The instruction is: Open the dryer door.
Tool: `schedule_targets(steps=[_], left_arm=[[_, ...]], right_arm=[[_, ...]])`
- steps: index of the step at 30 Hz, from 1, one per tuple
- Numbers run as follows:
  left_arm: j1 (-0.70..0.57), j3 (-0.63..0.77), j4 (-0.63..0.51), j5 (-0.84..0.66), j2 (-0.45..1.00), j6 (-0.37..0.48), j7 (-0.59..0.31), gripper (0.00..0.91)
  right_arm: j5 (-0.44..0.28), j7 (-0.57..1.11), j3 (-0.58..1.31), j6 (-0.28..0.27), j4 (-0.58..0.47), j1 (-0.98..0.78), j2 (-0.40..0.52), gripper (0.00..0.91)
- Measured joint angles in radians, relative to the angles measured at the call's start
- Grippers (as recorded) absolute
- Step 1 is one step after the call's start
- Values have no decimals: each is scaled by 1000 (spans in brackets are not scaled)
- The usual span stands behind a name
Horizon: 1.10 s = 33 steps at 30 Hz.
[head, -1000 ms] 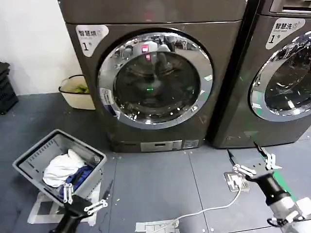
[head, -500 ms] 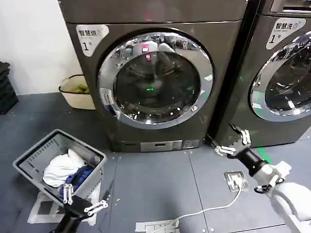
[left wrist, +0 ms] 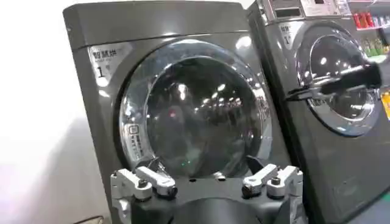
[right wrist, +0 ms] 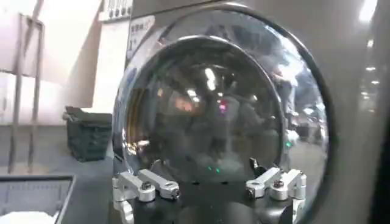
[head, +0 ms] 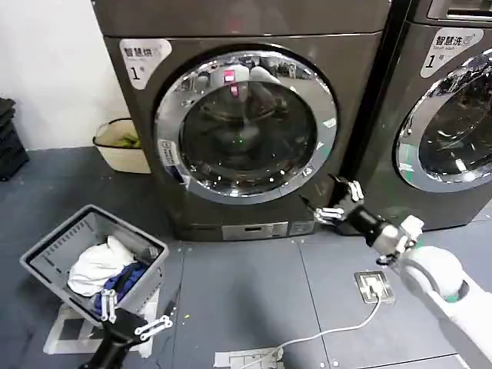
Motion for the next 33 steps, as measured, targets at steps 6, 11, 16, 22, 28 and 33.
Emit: schedule_targets(steps=[6, 11, 16, 22, 28, 33], left_arm=[[4, 0, -3, 6, -7, -2, 0, 907], [6, -1, -3, 10, -9, -3, 1, 907], [5, -2, -5, 10, -9, -4, 2, 907], [2, -3, -5, 10, -11, -4, 3, 907], [1, -2, -2, 11, -11, -3, 4, 907], [-1, -3, -1, 11, -11, -3, 4, 907]], right_arm=[[6, 7, -98, -11, -45, 111, 37, 907], [12, 13, -169, -22, -66, 185, 64, 907], [18, 19, -235, -30, -90, 250, 94, 907], [20, 29, -305, -36, -126, 320, 137, 907], [21, 34, -359, -44, -164, 375, 179, 907], [22, 40, -399, -48, -190, 414, 210, 907]])
